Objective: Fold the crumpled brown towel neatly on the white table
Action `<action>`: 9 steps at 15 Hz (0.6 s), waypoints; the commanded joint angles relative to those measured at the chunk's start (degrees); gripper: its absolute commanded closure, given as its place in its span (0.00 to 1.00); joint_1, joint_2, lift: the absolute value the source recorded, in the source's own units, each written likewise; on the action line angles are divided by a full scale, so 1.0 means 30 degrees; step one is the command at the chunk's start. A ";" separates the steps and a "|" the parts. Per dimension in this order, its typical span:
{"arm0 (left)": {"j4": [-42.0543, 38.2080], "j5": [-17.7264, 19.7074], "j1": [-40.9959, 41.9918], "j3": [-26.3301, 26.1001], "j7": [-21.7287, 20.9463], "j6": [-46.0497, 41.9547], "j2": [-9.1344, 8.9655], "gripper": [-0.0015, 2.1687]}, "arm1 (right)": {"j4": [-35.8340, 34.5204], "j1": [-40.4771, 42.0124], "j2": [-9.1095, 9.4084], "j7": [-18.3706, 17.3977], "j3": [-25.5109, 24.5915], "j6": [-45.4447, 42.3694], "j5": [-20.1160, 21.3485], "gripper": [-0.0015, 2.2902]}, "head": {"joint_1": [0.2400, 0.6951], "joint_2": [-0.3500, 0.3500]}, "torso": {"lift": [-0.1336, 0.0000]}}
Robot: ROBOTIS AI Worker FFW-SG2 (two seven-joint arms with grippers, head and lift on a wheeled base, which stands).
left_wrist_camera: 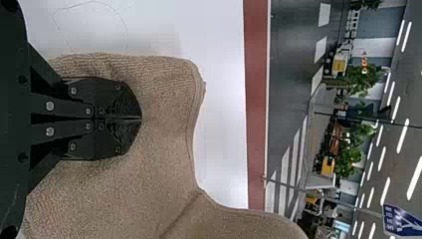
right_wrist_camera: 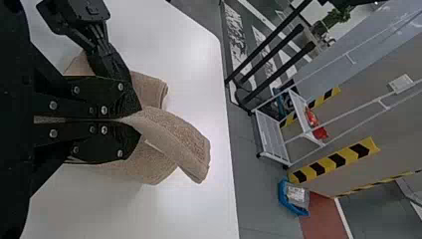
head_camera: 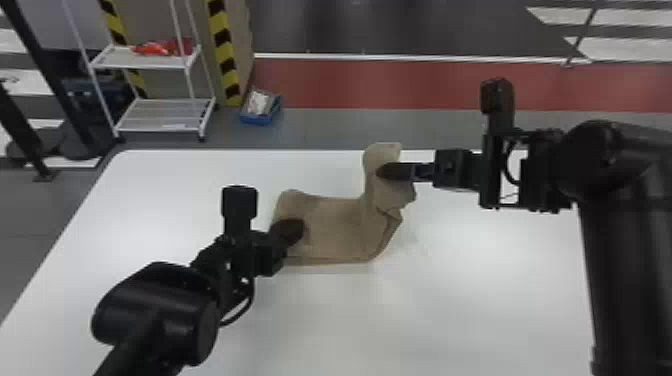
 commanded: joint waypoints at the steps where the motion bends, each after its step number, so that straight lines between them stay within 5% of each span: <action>1: -0.0005 0.0132 0.0035 -0.0300 0.0069 0.0005 -0.0072 0.93 | 0.0277 -0.0406 0.0744 -0.0007 0.0328 -0.0003 0.0005 0.70 | 1.00 0.50 | 0.07; 9: -0.0416 0.0278 0.0416 -0.0563 0.0127 0.0063 -0.0101 0.93 | 0.0951 -0.0142 0.1025 -0.0769 0.2349 0.0172 0.1089 0.70 | 1.00 0.54 | 0.07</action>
